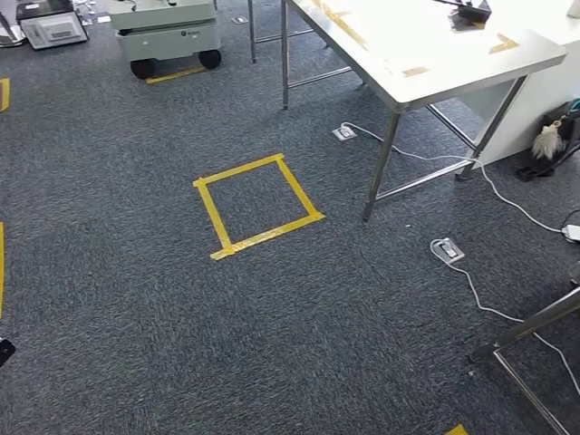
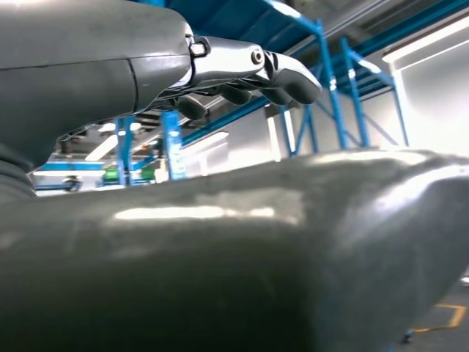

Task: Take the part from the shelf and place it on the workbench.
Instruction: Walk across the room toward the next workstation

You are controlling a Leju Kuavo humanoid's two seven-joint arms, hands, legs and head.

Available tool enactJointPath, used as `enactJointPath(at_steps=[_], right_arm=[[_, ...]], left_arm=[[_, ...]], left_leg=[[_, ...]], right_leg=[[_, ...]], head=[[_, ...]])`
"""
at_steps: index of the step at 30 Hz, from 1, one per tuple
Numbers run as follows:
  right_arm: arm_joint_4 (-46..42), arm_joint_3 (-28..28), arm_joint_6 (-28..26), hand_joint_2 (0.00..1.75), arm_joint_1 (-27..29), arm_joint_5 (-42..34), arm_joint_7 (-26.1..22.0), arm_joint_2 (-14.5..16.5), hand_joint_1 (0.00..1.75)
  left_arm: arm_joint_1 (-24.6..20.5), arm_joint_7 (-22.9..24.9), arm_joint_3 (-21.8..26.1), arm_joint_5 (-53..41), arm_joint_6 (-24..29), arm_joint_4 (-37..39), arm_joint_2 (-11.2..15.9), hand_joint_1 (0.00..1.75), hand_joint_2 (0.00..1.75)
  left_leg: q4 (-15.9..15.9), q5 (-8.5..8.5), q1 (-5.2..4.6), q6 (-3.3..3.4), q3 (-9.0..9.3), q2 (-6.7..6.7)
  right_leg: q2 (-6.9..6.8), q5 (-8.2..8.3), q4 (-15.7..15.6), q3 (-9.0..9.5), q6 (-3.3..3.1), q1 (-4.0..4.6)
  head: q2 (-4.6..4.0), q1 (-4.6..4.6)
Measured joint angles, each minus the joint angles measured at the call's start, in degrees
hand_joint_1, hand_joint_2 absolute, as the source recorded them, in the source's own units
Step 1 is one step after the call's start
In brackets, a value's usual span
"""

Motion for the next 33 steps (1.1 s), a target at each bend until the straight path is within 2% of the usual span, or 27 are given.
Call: enactJointPath(at_steps=[1, 2, 4, 5, 6, 7, 8, 10, 12, 13, 14, 15, 16, 17, 19, 20, 21, 23, 24, 25, 27, 28, 29, 30, 31, 32, 33], right_arm=[[0.00, -0.01, 0.05, 0.00, 0.01, -0.05, -0.47, -0.13, 0.00], [0.01, -0.03, 0.11, 0.00, 0.02, -0.09, -0.87, -0.28, 0.00], [0.03, -0.06, 0.23, 0.00, 0.09, -0.13, -1.03, -0.56, 0.00], [0.04, -0.07, 0.31, 0.00, 0.12, -0.14, -1.03, -0.70, 0.00], [0.04, -0.08, 0.39, 0.00, 0.11, -0.14, -0.98, -0.80, 0.00], [0.04, -0.09, 0.45, 0.00, 0.08, -0.14, -0.89, -0.88, 0.00], [0.04, -0.10, 0.50, 0.00, 0.03, -0.13, -0.81, -0.94, 0.00], [0.04, -0.10, 0.54, 0.00, 0.05, -0.13, -0.68, -1.02, 0.00], [0.04, -0.11, 0.56, 0.00, 0.20, -0.13, -0.68, -1.14, 0.00], [0.04, -0.11, 0.58, 0.00, 0.29, -0.13, -0.68, -1.21, 0.00], [0.04, -0.12, 0.60, 0.00, 0.37, -0.13, -0.68, -1.28, 0.00], [0.04, -0.13, 0.62, 0.00, 0.41, -0.13, -0.68, -1.32, 0.00], [0.04, -0.13, 0.63, 0.00, 0.42, -0.13, -0.68, -1.34, 0.00], [0.04, -0.13, 0.64, 0.00, 0.39, -0.13, -0.68, -1.35, 0.00], [0.04, -0.14, 0.66, 0.00, 0.31, -0.13, -0.68, -1.39, 0.00], [0.04, -0.15, 0.67, 0.00, 0.28, -0.11, -0.68, -1.43, 0.00], [0.04, -0.15, 0.69, 0.00, 0.23, -0.08, -0.68, -1.47, 0.00], [0.04, -0.15, 0.69, 0.00, 0.05, 0.12, -0.68, -1.47, 0.00], [0.04, -0.15, 0.62, 0.00, -0.04, 0.27, -0.68, -1.42, 0.00], [0.04, -0.15, 0.50, 0.00, -0.05, 0.45, -0.70, -1.32, 0.00], [0.07, -0.15, 0.07, 0.00, 0.05, 0.87, -0.82, -1.07, 0.00], [0.09, -0.15, -0.20, 0.00, 0.14, 1.08, -0.88, -0.90, 0.00], [0.12, -0.14, -0.48, 0.00, 0.18, 1.26, -0.92, -0.70, 0.00], [0.15, -0.14, -0.73, 0.00, 0.18, 1.44, -0.92, -0.46, 0.00], [0.16, -0.12, -0.96, 0.00, 0.12, 1.58, -0.92, -0.19, 0.00], [0.17, -0.09, -1.10, 0.00, 0.03, 1.74, -0.90, 0.08, 0.00], [0.17, -0.07, -1.20, 0.00, -0.07, 1.93, -0.89, 0.35, 0.00]], left_arm=[[0.05, 0.37, -0.26, -0.18, 0.09, -0.04, -0.25, 0.00, 0.00], [0.07, 0.72, -0.52, -0.28, 0.21, -0.07, -0.46, 0.00, 0.00], [0.02, 1.30, -1.02, -0.45, 0.53, -0.10, -0.66, 0.00, 0.00], [-0.02, 1.48, -1.23, -0.48, 0.68, -0.10, -0.67, 0.00, 0.00], [-0.06, 1.64, -1.41, -0.48, 0.84, -0.08, -0.65, 0.00, 0.00], [-0.08, 1.75, -1.55, -0.45, 0.97, -0.04, -0.63, 0.00, 0.00], [-0.03, 1.81, -1.62, -0.41, 1.08, 0.00, -0.59, 0.00, 0.00], [-0.17, 1.86, -1.76, -0.33, 1.21, 0.08, -0.52, 0.00, 0.00], [-0.54, 1.86, -1.98, -0.28, 1.31, 0.14, -0.47, 0.00, 0.00], [-0.65, 1.86, -2.09, -0.24, 1.34, 0.19, -0.47, 0.00, 0.00], [-0.65, 1.86, -2.19, -0.21, 1.35, 0.25, -0.47, 0.00, 0.00], [-0.61, 1.86, -2.27, -0.17, 1.35, 0.31, -0.47, 0.00, 0.00], [-0.59, 1.87, -2.34, -0.17, 1.35, 0.36, -0.47, 0.00, 0.00], [-0.59, 1.86, -2.41, -0.16, 1.36, 0.39, -0.44, 0.00, 0.00], [-0.72, 1.85, -2.58, -0.16, 1.38, 0.40, -0.37, 0.00, 0.00], [-0.75, 1.85, -2.67, -0.14, 1.39, 0.40, -0.33, 0.00, 0.00], [-0.72, 1.85, -2.73, -0.09, 1.39, 0.42, -0.27, 0.00, 0.00], [-0.36, 1.78, -2.68, 0.22, 1.44, 0.46, -0.14, 0.00, 0.00], [-0.11, 1.61, -2.44, 0.57, 1.53, 0.49, -0.05, 0.00, 0.00], [0.08, 1.23, -2.06, 1.03, 1.63, 0.52, 0.02, 0.00, 0.00], [0.31, -0.18, -0.88, 2.11, 1.81, 0.64, 0.15, 0.00, 0.00], [0.32, -1.17, -0.11, 2.60, 1.84, 0.83, 0.19, 0.00, 0.00], [0.32, -2.28, 0.83, 3.06, 1.85, 1.12, 0.23, 0.00, 0.00], [0.26, -3.41, 1.89, 3.40, 1.84, 1.51, 0.26, 0.00, 0.00], [0.11, -4.42, 2.97, 3.66, 1.82, 1.96, 0.30, 0.00, 0.00], [-0.13, -5.28, 4.03, 3.84, 1.80, 2.44, 0.35, 0.00, 0.00], [-0.45, -5.94, 4.96, 3.95, 1.78, 2.93, 0.47, 0.00, 0.00]], left_leg=[[0.01, 0.02, 0.02, -0.03, 0.04, -0.82], [0.03, 0.05, 0.07, -0.13, 0.09, -1.65], [0.18, 0.08, 0.04, -0.56, 0.00, -3.17], [0.24, 0.13, 0.06, -0.90, -0.18, -3.85], [0.22, 0.19, 0.13, -1.31, -0.37, -4.55], [0.15, 0.30, 0.28, -1.73, -0.56, -5.27], [0.26, 0.32, 0.42, -2.02, -0.72, -5.12], [2.76, -1.33, 0.43, -2.42, -1.95, -2.30], [9.76, -5.28, 0.35, -2.75, -5.27, 1.20], [13.68, -7.04, 0.39, -2.95, -7.17, 1.81], [16.38, -7.89, 0.43, -3.10, -8.46, 2.06], [17.02, -7.58, 0.45, -3.20, -8.71, 2.18], [15.31, -6.24, 0.46, -3.24, -7.75, 2.42], [11.71, -4.33, 0.46, -3.24, -5.71, 3.18], [3.81, -1.55, 0.28, -3.06, -1.22, 5.84], [1.50, -1.05, 0.17, -2.80, 0.08, 6.66], [0.54, -1.06, 0.00, -2.49, 0.56, 6.78], [0.33, -1.01, -0.07, -1.66, 0.52, 5.21], [0.24, -0.94, -0.02, -1.29, 0.55, 4.52], [0.15, -0.81, 0.08, -0.95, 0.59, 3.89], [0.11, -0.66, 0.17, -0.55, 0.55, 2.70], [0.12, -0.63, 0.12, -0.45, 0.50, 2.01], [0.13, -0.62, 0.07, -0.42, 0.47, 1.25], [0.14, -0.63, 0.02, -0.42, 0.48, 0.45], [0.15, -0.62, 0.01, -0.43, 0.52, -0.35], [0.16, -0.61, 0.03, -0.47, 0.57, -1.15], [0.17, -0.58, 0.10, -0.60, 0.59, -1.93]], right_leg=[[0.20, 1.86, -2.37, 0.85, -0.08, -0.04], [0.97, 4.19, -6.33, 2.57, -0.16, -0.13], [3.83, 7.25, -13.83, 5.84, -0.43, -0.44], [4.86, 7.72, -15.82, 6.70, -0.68, -0.49], [5.17, 7.62, -16.52, 7.01, -1.08, -0.42], [4.52, 7.62, -16.68, 7.25, -1.56, -0.31], [3.79, 7.75, -16.80, 7.48, -2.04, -0.23], [2.23, 8.09, -17.11, 7.86, -2.84, -0.24], [0.50, 8.17, -17.24, 7.83, -3.25, -0.15], [-0.40, 8.13, -17.24, 7.76, -3.32, -0.09], [-1.27, 8.07, -17.24, 7.70, -3.35, -0.05], [-2.11, 8.00, -17.24, 7.67, -3.33, -0.04], [-2.92, 7.91, -17.23, 7.70, -3.25, -0.04], [-3.67, 7.78, -17.23, 7.85, -3.09, -0.04], [-4.97, 7.26, -17.14, 8.05, -2.57, 0.26], [-5.54, 6.98, -17.11, 8.17, -2.28, 0.41], [-6.14, 6.75, -17.17, 8.31, -1.97, 0.54], [-6.95, 6.43, -17.34, 9.02, -1.31, 0.36], [-6.16, 5.96, -16.89, 9.07, -0.94, 0.23], [-4.72, 4.96, -15.38, 8.57, -0.65, 0.11], [-1.32, 1.57, -8.42, 5.16, -0.40, 0.01], [-0.56, -0.01, -4.13, 2.91, -0.43, -0.01], [-0.26, -0.75, -0.93, 1.03, -0.52, 0.01], [-0.13, -0.33, 0.20, 0.07, -0.66, 0.02], [0.03, 1.21, -1.08, 0.25, -0.83, 0.02], [0.48, 3.50, -4.44, 1.48, -1.03, 0.00], [1.72, 5.66, -8.63, 3.20, -1.19, -0.08]], head=[[0.00, 0.01], [0.00, 0.02], [0.00, -0.03], [0.00, -0.02], [0.00, -0.04], [0.00, -0.07], [0.00, -0.03], [0.00, -0.19], [0.00, -0.32], [0.00, -0.32], [0.00, -0.32], [0.00, -0.32], [0.00, -0.33], [0.00, -0.33], [0.00, -0.30], [0.00, -0.17], [0.00, -0.09], [0.00, 0.06], [0.00, 0.11], [0.00, 0.20], [0.00, 0.38], [0.00, 0.38], [0.00, 0.37], [0.00, 0.38], [0.00, 0.37], [0.00, 0.37], [0.00, 0.37]])
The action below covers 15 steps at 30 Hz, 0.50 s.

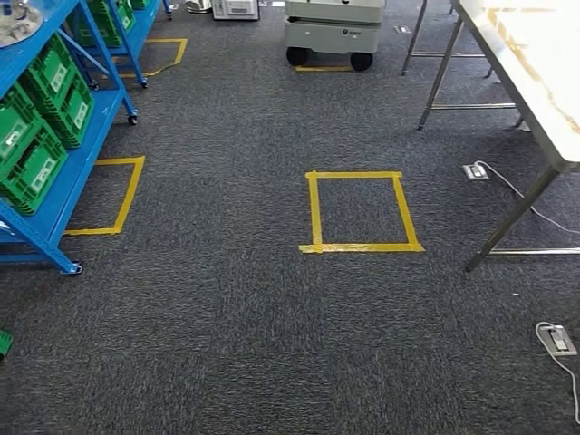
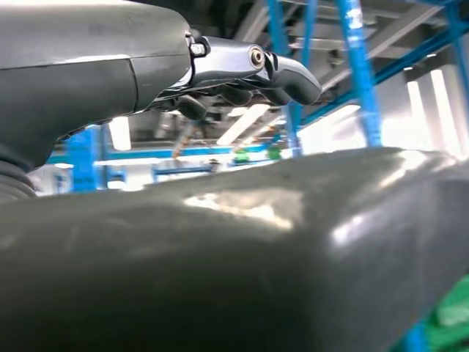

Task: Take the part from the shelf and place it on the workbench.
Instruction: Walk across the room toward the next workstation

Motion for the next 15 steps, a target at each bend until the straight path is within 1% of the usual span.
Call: enactJointPath(at_steps=[1, 2, 3, 4, 5, 6, 7, 8, 9, 10, 11, 12, 13, 14, 15], right_arm=[[0.01, 0.04, -0.04, 0.00, -0.08, 0.16, 0.00, 0.33, 0.00], [0.01, 0.07, -0.09, 0.00, -0.16, 0.32, -0.03, 0.61, 0.00], [0.02, 0.09, -0.13, 0.00, -0.27, 0.46, -0.06, 0.90, 0.00], [0.02, 0.11, -0.16, 0.00, -0.44, 0.59, -0.04, 1.11, 0.00], [0.02, 0.13, -0.20, 0.00, -0.61, 0.73, 0.03, 1.28, 0.00], [0.02, 0.14, -0.21, 0.00, -0.77, 0.85, 0.11, 1.45, 0.00], [0.02, 0.15, -0.23, 0.00, -0.87, 0.95, 0.19, 1.55, 0.00], [0.02, 0.15, -0.26, 0.00, -0.89, 1.01, 0.22, 1.63, 0.00], [0.02, 0.16, -0.29, 0.00, -0.90, 1.04, 0.22, 1.64, 0.00], [0.02, 0.16, -0.33, 0.00, -0.88, 1.05, 0.22, 1.64, 0.00], [0.02, 0.16, -0.35, 0.00, -0.88, 1.04, 0.22, 1.64, 0.00], [0.02, 0.16, -0.35, 0.00, -0.88, 1.04, 0.22, 1.64, 0.00], [0.02, 0.16, -0.35, 0.00, -0.89, 1.03, 0.22, 1.65, 0.00], [0.02, 0.16, -0.35, 0.00, -0.90, 1.03, 0.22, 1.66, 0.00], [0.02, 0.16, -0.35, 0.00, -0.93, 1.03, 0.22, 1.68, 0.00]], left_arm=[[-0.37, -0.53, 0.88, 0.09, -0.01, 0.51, 0.20, 0.00, 0.00], [-0.71, -0.99, 1.65, 0.15, 0.01, 1.02, 0.43, 0.00, 0.00], [-1.03, -1.42, 2.37, 0.17, 0.02, 1.52, 0.74, 0.00, 0.00], [-1.31, -1.86, 3.06, 0.16, 0.03, 2.07, 1.00, 0.00, 0.00], [-1.55, -2.25, 3.64, 0.16, 0.05, 2.60, 1.25, 0.00, 0.00], [-1.75, -2.61, 4.26, 0.15, 0.08, 3.21, 1.48, 0.00, 0.00], [-2.07, -2.92, 4.80, 0.12, 0.12, 3.84, 1.64, 0.00, 0.00], [-2.53, -3.18, 5.22, 0.08, 0.17, 4.43, 1.80, 0.00, 0.00], [-3.05, -3.45, 5.53, -0.01, 0.23, 5.04, 1.90, 0.00, 0.00], [-3.57, -3.71, 5.67, -0.13, 0.27, 5.60, 1.97, 0.00, 0.00], [-3.90, -3.92, 5.78, -0.24, 0.31, 6.15, 2.00, 0.00, 0.00], [-4.08, -4.07, 5.90, -0.34, 0.33, 6.65, 2.01, 0.00, 0.00], [-4.23, -4.23, 6.07, -0.41, 0.38, 7.07, 2.05, 0.00, 0.00], [-4.41, -4.38, 6.24, -0.46, 0.46, 7.43, 2.12, 0.00, 0.00], [-4.65, -4.56, 6.38, -0.52, 0.56, 7.73, 2.22, 0.00, 0.00]], left_leg=[[0.09, -0.01, 0.00, -0.25, -0.06, -0.80], [0.11, 0.02, 0.06, -0.59, -0.20, -1.51], [0.05, 0.09, 0.16, -1.03, -0.38, -2.19], [-0.08, 0.20, 0.27, -1.50, -0.55, -2.86], [-0.25, 0.39, 0.48, -1.91, -0.64, -3.39], [-0.02, 0.26, 0.55, -2.20, -0.87, -2.90], [1.09, -0.51, 0.49, -2.42, -1.46, -1.61], [3.44, -1.97, 0.38, -2.57, -2.61, 0.16], [6.92, -3.98, 0.27, -2.68, -4.34, 2.16], [10.91, -5.97, 0.24, -2.83, -6.26, 3.30], [14.24, -7.27, 0.28, -2.95, -7.88, 3.81], [15.99, -7.55, 0.31, -3.02, -8.69, 4.03], [15.42, -6.68, 0.32, -3.06, -8.32, 4.17], [12.80, -5.02, 0.32, -3.07, -6.86, 4.49], [8.72, -3.10, 0.31, -3.07, -4.50, 5.58]], right_leg=[[1.33, 1.50, -3.69, 1.53, -0.16, -0.10], [2.33, 2.29, -6.20, 2.58, -0.34, -0.12], [2.92, 2.38, -7.33, 3.03, -0.60, -0.05], [2.53, 2.33, -7.55, 3.24, -0.95, 0.11], [1.79, 2.48, -7.72, 3.38, -1.40, 0.19], [1.11, 2.70, -7.94, 3.59, -1.87, 0.20], [0.36, 2.97, -8.20, 3.78, -2.29, 0.16], [-0.46, 3.19, -8.45, 3.80, -2.61, 0.11], [-1.27, 3.28, -8.52, 3.80, -2.80, 0.20], [-2.12, 3.28, -8.54, 3.73, -2.91, 0.30], [-2.96, 3.25, -8.54, 3.64, -2.96, 0.39], [-3.75, 3.21, -8.54, 3.59, -2.99, 0.45], [-4.53, 3.16, -8.54, 3.56, -2.98, 0.49], [-5.27, 3.10, -8.53, 3.57, -2.92, 0.49], [-5.99, 3.00, -8.52, 3.72, -2.77, 0.55]], head=[[0.00, -0.02], [0.00, -0.06], [0.00, -0.07], [0.00, -0.10], [0.00, -0.09], [0.00, -0.11], [0.00, -0.20], [0.00, -0.25], [0.00, -0.32], [0.00, -0.32], [0.00, -0.32], [0.00, -0.32], [0.00, -0.32], [0.00, -0.33], [0.00, -0.33]])
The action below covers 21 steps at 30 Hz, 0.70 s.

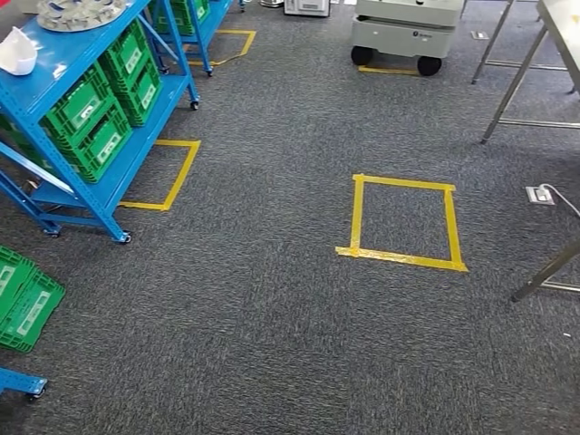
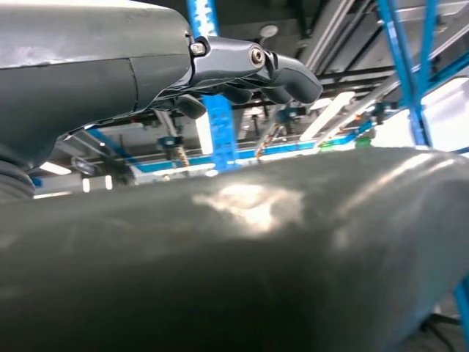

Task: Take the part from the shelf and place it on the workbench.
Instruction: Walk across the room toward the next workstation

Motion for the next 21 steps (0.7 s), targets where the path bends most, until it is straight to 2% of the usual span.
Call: enactJointPath(at_steps=[2, 3, 4, 5, 6, 7, 8, 9, 10, 11, 12, 13, 14, 15, 17, 18, 19, 21], right_arm=[[-0.01, 0.00, 0.00, 0.00, -0.03, -0.01, 0.00, 0.02, 0.00], [-0.01, 0.00, 0.01, 0.00, -0.06, -0.02, 0.00, 0.02, 0.00], [-0.01, 0.00, 0.04, 0.00, -0.08, -0.05, 0.00, 0.01, 0.00], [-0.01, 0.00, 0.09, 0.00, -0.13, -0.10, 0.00, 0.01, 0.00], [-0.01, 0.00, 0.15, 0.00, -0.15, -0.15, 0.00, -0.02, 0.00], [0.00, 0.00, 0.21, 0.00, -0.11, -0.21, 0.00, -0.05, 0.00], [0.01, 0.00, 0.25, 0.00, -0.02, -0.27, 0.00, -0.10, 0.00], [0.04, 0.00, 0.28, 0.00, 0.08, -0.34, 0.00, -0.15, 0.00], [0.08, 0.00, 0.31, 0.00, 0.22, -0.41, 0.00, -0.19, 0.00], [0.12, 0.00, 0.33, 0.00, 0.31, -0.46, 0.00, -0.23, 0.00], [0.15, -0.01, 0.37, 0.00, 0.38, -0.51, 0.00, -0.27, 0.00], [0.18, -0.01, 0.42, 0.00, 0.46, -0.55, 0.00, -0.32, 0.00], [0.19, -0.02, 0.49, 0.00, 0.50, -0.56, 0.00, -0.37, 0.00], [0.19, -0.02, 0.56, 0.00, 0.50, -0.59, 0.00, -0.42, 0.00], [0.21, -0.02, 0.76, 0.00, 0.51, -0.66, -0.01, -0.56, 0.00], [0.21, -0.02, 0.86, 0.00, 0.48, -0.70, -0.05, -0.64, 0.00], [0.22, -0.02, 1.01, 0.00, 0.44, -0.75, -0.10, -0.77, 0.00], [0.22, -0.05, 1.33, 0.00, 0.29, -0.92, -0.14, -1.05, 0.00]], left_arm=[[-0.69, -0.38, 0.09, -0.25, 0.20, 0.53, 0.19, 0.00, 0.00], [-0.89, -0.53, 0.10, -0.38, 0.26, 0.73, 0.20, 0.00, 0.00], [-0.98, -0.70, 0.14, -0.58, 0.27, 0.87, 0.14, 0.00, 0.00], [-0.87, -0.85, 0.19, -0.74, 0.22, 0.93, -0.01, 0.00, 0.00], [-0.69, -0.98, 0.28, -0.92, 0.15, 0.91, -0.16, 0.00, 0.00], [-0.60, -1.09, 0.38, -1.14, 0.06, 0.85, -0.36, 0.00, 0.00], [-0.58, -1.15, 0.44, -1.30, -0.02, 0.78, -0.59, 0.00, 0.00], [-0.57, -1.21, 0.46, -1.46, -0.08, 0.69, -0.80, 0.00, 0.00], [-0.61, -1.26, 0.44, -1.63, -0.14, 0.62, -1.03, 0.00, 0.00], [-0.63, -1.29, 0.39, -1.79, -0.17, 0.56, -1.29, 0.00, 0.00], [-0.63, -1.31, 0.34, -1.96, -0.22, 0.51, -1.56, 0.00, 0.00], [-0.64, -1.27, 0.29, -2.14, -0.28, 0.43, -1.90, 0.00, 0.00], [-0.63, -1.20, 0.23, -2.34, -0.35, 0.29, -2.22, 0.00, 0.00], [-0.63, -1.08, 0.17, -2.54, -0.42, 0.09, -2.55, 0.00, 0.00], [-0.64, -0.55, -0.02, -3.05, -0.49, -0.57, -3.26, 0.00, 0.00], [-0.60, -0.18, -0.17, -3.34, -0.50, -0.93, -3.63, 0.00, 0.00], [-0.52, 0.27, -0.35, -3.66, -0.51, -1.28, -4.00, 0.00, 0.00], [-0.20, 1.31, -0.91, -4.28, -0.50, -1.91, -4.76, 0.00, 0.00]], left_leg=[[-7.06, 2.40, -0.11, 0.21, 3.97, 2.48], [-8.79, 2.73, -0.19, 0.46, 4.94, 3.16], [-9.21, 2.67, -0.31, 0.79, 5.09, 2.88], [-9.27, 2.73, -0.34, 1.22, 5.08, 2.05], [-9.35, 2.80, -0.31, 1.58, 5.12, 1.39], [-9.43, 2.94, -0.22, 1.95, 5.14, 0.72], [-9.51, 3.11, -0.09, 2.28, 5.13, 0.08], [-9.51, 3.22, -0.01, 2.49, 5.04, -0.49], [-9.49, 3.28, 0.00, 2.64, 4.92, -1.16], [-9.48, 3.31, -0.02, 2.72, 4.82, -1.88], [-9.46, 3.32, -0.04, 2.74, 4.78, -2.65], [-9.45, 3.33, -0.05, 2.74, 4.77, -3.50], [-9.44, 3.34, -0.05, 2.72, 4.81, -4.32], [-9.44, 3.35, -0.02, 2.68, 4.87, -5.12], [-9.34, 3.33, -0.05, 2.33, 4.84, -6.52], [-9.31, 3.33, -0.02, 2.05, 4.74, -7.12], [-9.33, 3.36, 0.03, 1.69, 4.61, -7.67], [-9.39, 3.46, 0.26, 1.04, 4.39, -8.38]], right_leg=[[-1.21, -0.46, 0.13, 0.18, 0.52, 0.36], [-1.77, -0.70, 0.12, 0.34, 0.83, 0.52], [-2.35, -0.91, 0.04, 0.50, 1.14, 0.59], [-2.91, -1.05, -0.11, 0.90, 1.45, 0.52], [-2.66, -1.31, 0.06, 1.11, 1.85, 0.41], [-1.56, -1.99, 0.93, 0.95, 2.26, 0.27], [0.12, -3.32, 3.13, 0.06, 2.62, 0.16], [2.03, -5.04, 6.36, -1.52, 2.90, 0.06], [3.27, -7.01, 10.62, -3.65, 3.01, 0.00], [3.84, -8.46, 14.60, -5.78, 3.05, -0.02], [4.04, -8.82, 16.94, -7.21, 3.01, -0.01], [4.17, -8.08, 17.29, -7.75, 2.90, -0.01], [4.42, -6.22, 15.01, -7.00, 2.74, -0.01], [5.11, -3.80, 10.97, -5.31, 2.53, -0.02], [7.40, -0.51, 3.17, -1.95, 2.14, -0.09], [8.10, 0.10, 1.08, -1.04, 1.96, -0.07], [8.24, 0.09, 0.39, -0.75, 1.76, 0.02], [6.93, 0.32, 0.17, -0.33, 1.11, 0.10]], head=[[0.00, 0.05], [0.00, 0.13], [0.00, 0.21], [0.00, 0.30], [0.00, 0.30], [0.00, 0.37], [0.00, 0.47], [0.00, 0.58], [0.00, 0.66], [0.00, 0.67], [0.00, 0.67], [0.00, 0.66], [0.00, 0.66], [0.00, 0.67], [0.00, 0.65], [0.00, 0.62], [0.00, 0.60], [0.00, 0.59]])
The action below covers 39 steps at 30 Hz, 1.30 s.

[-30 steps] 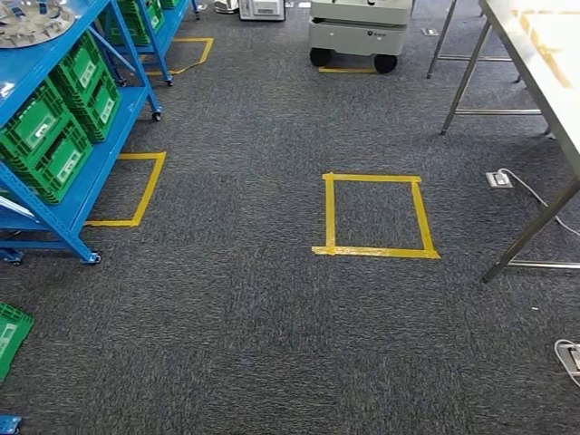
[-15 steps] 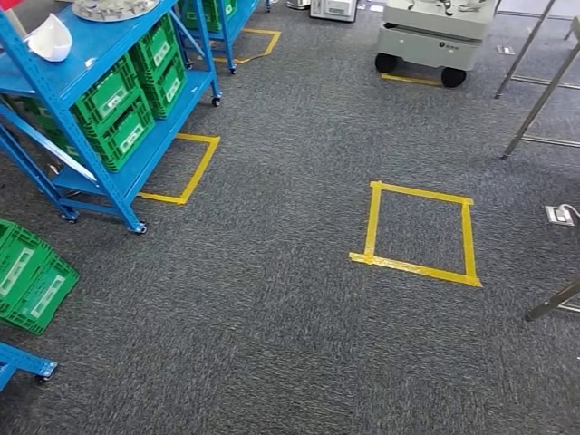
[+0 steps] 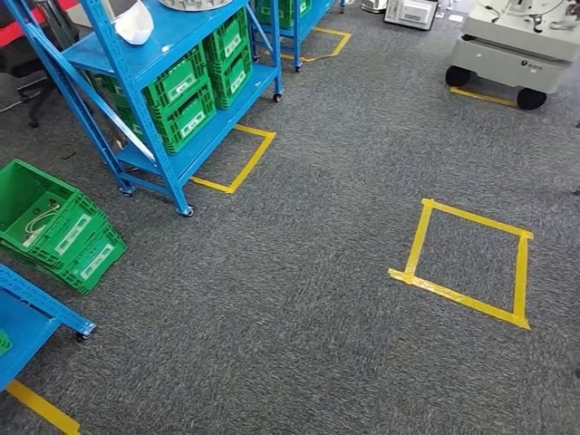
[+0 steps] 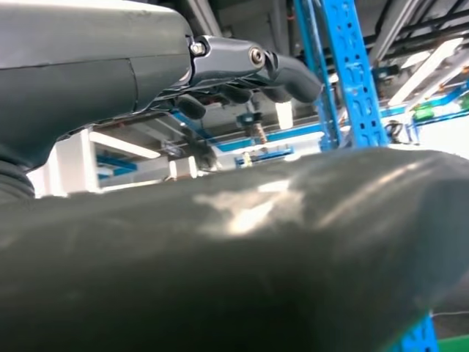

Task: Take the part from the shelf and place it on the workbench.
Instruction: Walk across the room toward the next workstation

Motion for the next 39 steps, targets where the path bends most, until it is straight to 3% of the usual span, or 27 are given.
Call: enactJointPath(at_steps=[2, 4, 6, 7, 9, 11, 13, 15, 16, 17, 19, 21, 22, 23, 25, 27, 28, 30, 31, 33, 34, 36, 37, 38, 39], right_arm=[[0.00, -0.03, 0.23, 0.00, -0.01, -0.23, 0.09, -0.32, 0.00], [0.00, -0.04, 0.34, 0.00, 0.25, -0.41, 0.12, -0.65, 0.00], [0.00, -0.04, 0.44, 0.00, 0.54, -0.58, 0.13, -1.03, 0.00], [0.00, -0.04, 0.49, 0.00, 0.63, -0.67, 0.14, -1.20, 0.00], [0.00, -0.04, 0.61, 0.00, 0.66, -0.77, 0.14, -1.39, 0.00], [-0.01, -0.04, 0.69, 0.00, 0.65, -0.81, 0.14, -1.56, 0.00], [-0.01, -0.05, 0.70, 0.00, 0.66, -0.84, 0.13, -1.85, 0.00], [-0.01, -0.07, 0.71, 0.00, 0.59, -0.85, 0.23, -2.11, 0.00], [-0.02, -0.08, 0.73, 0.00, 0.53, -0.85, 0.30, -2.19, 0.00], [-0.02, -0.08, 0.75, 0.00, 0.52, -0.85, 0.34, -2.22, 0.00], [-0.01, -0.10, 0.84, 0.00, 0.63, -0.85, 0.30, -2.26, 0.00], [0.00, -0.13, 0.89, 0.00, 0.81, -0.86, -0.09, -2.32, 0.00], [0.00, -0.14, 0.91, 0.00, 0.85, -0.87, -0.30, -2.36, 0.00], [0.00, -0.14, 0.93, 0.00, 0.85, -0.87, -0.53, -2.39, 0.00], [0.00, -0.15, 1.01, 0.00, 0.84, -0.87, -0.64, -2.45, 0.00], [0.00, -0.15, 1.07, 0.00, 0.91, -0.86, -0.64, -2.51, 0.00], [0.00, -0.15, 1.07, 0.00, 0.95, -0.86, -0.64, -2.54, 0.00], [0.00, -0.16, 1.07, 0.00, 0.86, -0.86, -0.46, -2.59, 0.00], [0.00, -0.18, 1.07, 0.00, 0.79, -0.87, -0.29, -2.60, 0.00], [0.00, -0.21, 1.08, 0.00, 0.77, -0.86, 0.01, -2.61, 0.00], [0.00, -0.22, 1.07, 0.00, 0.84, -0.86, 0.04, -2.61, 0.00], [0.00, -0.24, 1.05, 0.00, 1.01, -0.85, 0.04, -2.61, 0.00], [0.00, -0.25, 1.05, 0.00, 1.08, -0.85, 0.06, -2.61, 0.00], [0.00, -0.25, 1.05, 0.00, 1.12, -0.86, 0.07, -2.61, 0.00], [0.00, -0.26, 1.05, 0.00, 1.14, -0.86, 0.08, -2.61, 0.00]], left_arm=[[0.16, 1.32, -0.88, -0.46, 0.10, -0.48, -0.62, 0.00, 0.00], [-0.04, 2.61, -2.19, -0.72, 0.22, -0.73, -1.03, 0.00, 0.00], [-0.12, 3.56, -3.53, -0.83, 0.27, -0.80, -1.34, 0.00, 0.00], [-0.07, 3.87, -4.02, -0.85, 0.28, -0.81, -1.43, 0.00, 0.00], [-0.02, 4.29, -4.74, -0.84, 0.38, -0.88, -1.46, 0.00, 0.00], [-0.09, 4.79, -5.41, -0.80, 0.55, -1.03, -1.47, 0.00, 0.00], [0.08, 5.61, -6.23, -0.73, 0.71, -1.15, -1.55, 0.00, 0.00], [0.65, 6.79, -7.14, -0.75, 0.80, -1.21, -1.64, 0.00, 0.00], [0.91, 7.42, -7.55, -0.80, 0.83, -1.23, -1.63, 0.00, 0.00], [1.03, 8.08, -7.99, -0.87, 0.85, -1.27, -1.61, 0.00, 0.00], [1.03, 9.11, -9.00, -0.98, 0.87, -1.37, -1.53, 0.00, 0.00], [1.09, 9.73, -9.95, -1.08, 0.84, -1.40, -1.50, 0.00, 0.00], [1.16, 9.91, -10.27, -1.11, 0.83, -1.40, -1.49, 0.00, 0.00], [1.21, 10.07, -10.55, -1.13, 0.81, -1.40, -1.48, 0.00, 0.00], [1.25, 10.43, -10.89, -1.12, 0.81, -1.45, -1.44, 0.00, 0.00], [1.30, 10.86, -11.20, -1.06, 0.81, -1.58, -1.40, 0.00, 0.00], [1.33, 11.00, -11.37, -1.00, 0.81, -1.67, -1.35, 0.00, 0.00], [1.46, 11.20, -11.71, -0.92, 0.81, -1.80, -1.15, 0.00, 0.00], [1.61, 11.34, -11.83, -0.90, 0.80, -1.84, -1.02, 0.00, 0.00], [1.67, 11.74, -12.04, -0.89, 0.79, -1.87, -0.74, 0.00, 0.00], [1.60, 11.94, -12.15, -0.88, 0.79, -1.88, -0.66, 0.00, 0.00], [1.53, 12.20, -12.36, -0.80, 0.78, -1.88, -0.57, 0.00, 0.00], [1.61, 12.32, -12.43, -0.71, 0.77, -1.88, -0.55, 0.00, 0.00], [1.67, 12.46, -12.49, -0.58, 0.75, -1.88, -0.52, 0.00, 0.00], [1.68, 12.59, -12.54, -0.46, 0.75, -1.88, -0.47, 0.00, 0.00]], left_leg=[[2.18, -1.54, -0.11, -0.43, -1.13, 2.40], [8.90, -5.41, -0.26, -0.74, -4.35, 5.83], [15.75, -8.13, -0.19, -1.06, -7.61, 6.81], [16.73, -7.96, -0.15, -1.17, -8.05, 6.94], [11.98, -4.75, -0.11, -1.32, -5.41, 7.70], [4.20, -1.57, -0.13, -1.21, -1.04, 10.36], [0.68, -0.83, -0.21, -0.57, 0.86, 11.59], [0.43, -0.88, -0.24, 0.26, 0.79, 10.09], [0.41, -0.81, -0.18, 0.58, 0.76, 9.42], [0.38, -0.70, -0.10, 0.92, 0.70, 8.73], [0.36, -0.50, 0.00, 1.44, 0.52, 7.45], [0.37, -0.42, -0.11, 1.68, 0.34, 5.99], [0.37, -0.40, -0.19, 1.71, 0.32, 5.19], [0.38, -0.38, -0.27, 1.72, 0.36, 4.37], [0.38, -0.33, -0.31, 1.66, 0.49, 2.74], [0.42, -0.29, -0.41, 1.30, 0.46, 1.29], [0.41, -0.23, -0.38, 1.02, 0.35, 0.67], [0.31, -0.01, -0.23, 0.33, 0.06, -0.39], [0.54, -0.16, -0.20, 0.06, -0.17, 0.14], [3.77, -2.36, -0.34, -0.40, -1.84, 3.14], [7.13, -4.33, -0.42, -0.58, -3.48, 5.03], [14.64, -7.72, -0.36, -1.03, -7.17, 6.58], [16.60, -8.05, -0.29, -1.22, -8.12, 6.78], [16.44, -7.25, -0.20, -1.38, -8.02, 6.93], [14.20, -5.57, -0.13, -1.53, -6.83, 7.29]], right_leg=[[-1.37, 0.41, -0.45, 0.41, -0.74, -0.15], [-2.90, 0.56, -0.65, 0.33, -1.13, -0.18], [-4.52, 0.49, -0.64, 0.18, -1.21, -0.13], [-5.27, 0.45, -0.64, 0.14, -1.19, -0.12], [-6.69, 0.32, -0.62, 0.26, -0.98, -0.15], [-7.93, -0.11, -0.40, 0.42, -0.45, 0.15], [-9.14, -0.74, -0.21, 0.51, 0.13, 0.61], [-10.26, -1.24, -0.27, 0.86, 0.60, 0.61], [-9.58, -1.73, 0.12, 0.91, 0.95, 0.46], [-8.11, -2.79, 1.58, 0.43, 1.31, 0.28], [-4.32, -6.52, 8.17, -2.52, 1.90, -0.01], [-3.00, -9.57, 15.72, -6.41, 1.91, -0.07], [-2.86, -9.49, 17.08, -7.30, 1.77, -0.07], [-2.70, -8.23, 16.08, -7.07, 1.55, -0.06], [-1.02, -3.70, 8.24, -3.66, 0.89, -0.06], [1.10, -0.82, 1.57, -0.68, 0.46, 0.09], [1.54, -0.45, 0.34, -0.13, 0.37, 0.21], [0.41, -0.28, 0.18, 0.19, 0.04, 0.34], [-0.26, -0.09, -0.02, 0.39, -0.25, 0.30], [-1.69, 0.34, -0.50, 0.56, -0.89, 0.09], [-2.44, 0.39, -0.58, 0.51, -1.08, 0.08], [-4.02, 0.33, -0.59, 0.35, -1.26, 0.11], [-4.83, 0.28, -0.59, 0.31, -1.28, 0.12], [-5.63, 0.21, -0.57, 0.31, -1.22, 0.11], [-6.39, 0.12, -0.55, 0.38, -1.10, 0.07]], head=[[0.00, -0.16], [0.00, -0.32], [0.00, -0.32], [0.00, -0.33], [0.00, -0.33], [0.00, -0.40], [0.00, -0.32], [0.00, -0.18], [0.00, -0.15], [0.00, -0.10], [0.00, 0.02], [0.00, 0.02], [0.00, 0.02], [0.00, 0.00], [0.00, 0.01], [0.00, -0.01], [0.00, -0.03], [0.00, -0.02], [0.00, -0.04], [0.00, -0.24], [0.00, -0.33], [0.00, -0.43], [0.00, -0.43], [0.00, -0.43], [0.00, -0.43]])
